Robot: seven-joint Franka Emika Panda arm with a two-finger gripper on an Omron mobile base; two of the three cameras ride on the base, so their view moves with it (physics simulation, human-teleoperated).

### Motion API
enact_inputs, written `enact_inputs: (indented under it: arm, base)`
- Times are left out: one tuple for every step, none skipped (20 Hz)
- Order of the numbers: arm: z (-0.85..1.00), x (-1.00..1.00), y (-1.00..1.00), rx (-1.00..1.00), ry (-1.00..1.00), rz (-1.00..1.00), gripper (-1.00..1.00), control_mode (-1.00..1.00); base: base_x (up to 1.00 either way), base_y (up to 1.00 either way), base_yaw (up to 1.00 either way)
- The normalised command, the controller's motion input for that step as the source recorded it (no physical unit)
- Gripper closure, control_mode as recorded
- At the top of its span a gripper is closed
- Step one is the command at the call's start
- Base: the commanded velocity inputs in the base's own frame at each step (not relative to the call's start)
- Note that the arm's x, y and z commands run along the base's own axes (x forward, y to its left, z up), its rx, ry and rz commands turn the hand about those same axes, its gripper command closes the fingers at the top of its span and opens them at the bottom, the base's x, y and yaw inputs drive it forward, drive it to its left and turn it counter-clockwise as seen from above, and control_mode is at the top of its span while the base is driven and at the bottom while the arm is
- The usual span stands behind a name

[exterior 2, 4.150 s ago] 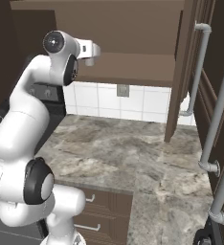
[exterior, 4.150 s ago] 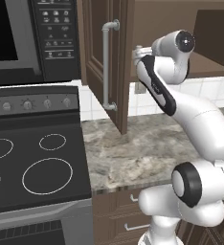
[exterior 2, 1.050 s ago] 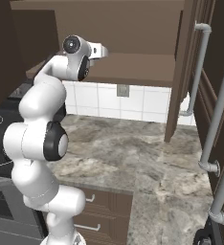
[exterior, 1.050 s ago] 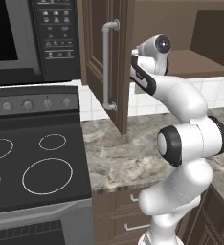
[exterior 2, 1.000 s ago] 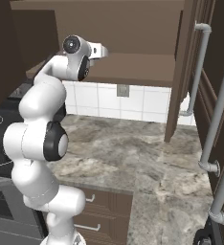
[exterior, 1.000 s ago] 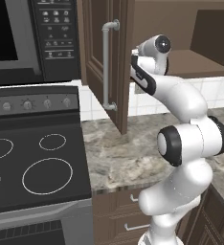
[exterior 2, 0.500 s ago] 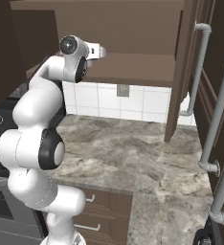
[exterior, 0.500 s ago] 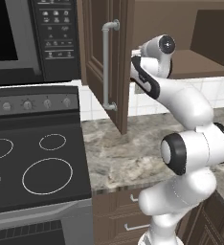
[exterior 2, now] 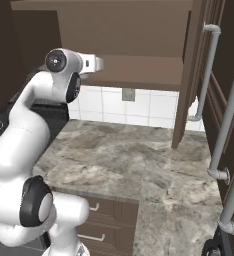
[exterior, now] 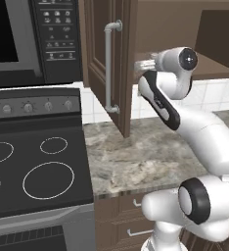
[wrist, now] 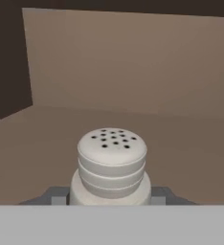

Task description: Retrieve the shaker from the cabinet and place it next the steak on a plate on the dining table.

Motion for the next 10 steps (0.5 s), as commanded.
enact_inputs:
  arm:
    - [0.00, -1.00, 0.00, 0.03, -0.05, 0.00, 1.00, -1.00]
    - [0.00, -1.00, 0.00, 0.03, -0.05, 0.00, 1.00, -1.00]
    - [0.00, -1.00, 0.00, 0.03, -0.04, 0.00, 1.00, -1.00]
    - [0.00, -1.00, 0.00, 0.03, -0.04, 0.00, 1.00, -1.00]
    - [0.04, -1.00, 0.00, 0.03, -0.04, 0.00, 1.00, -1.00]
    - [0.12, -1.00, 0.00, 0.02, -0.04, 0.00, 1.00, -1.00]
    - [0.19, -1.00, 0.00, 0.01, -0.09, 0.00, 1.00, -1.00]
    - [0.19, -1.00, 0.00, 0.01, -0.05, 0.00, 1.00, -1.00]
    - [0.26, -1.00, 0.00, 0.01, -0.05, 0.00, 1.00, -1.00]
    - [0.31, -1.00, 0.00, 0.01, -0.04, 0.00, 1.00, -1.00]
  base:
    - [0.00, 0.00, 0.00]
    - [0.00, 0.00, 0.00]
    - [0.00, 0.00, 0.00]
    - [0.00, 0.00, 0.00]
    - [0.00, 0.00, 0.00]
    - [0.00, 0.00, 0.00]
    - [0.00, 0.00, 0.00]
    - [0.00, 0.00, 0.00]
    - [0.00, 0.00, 0.00]
    - [0.00, 0.00, 0.00]
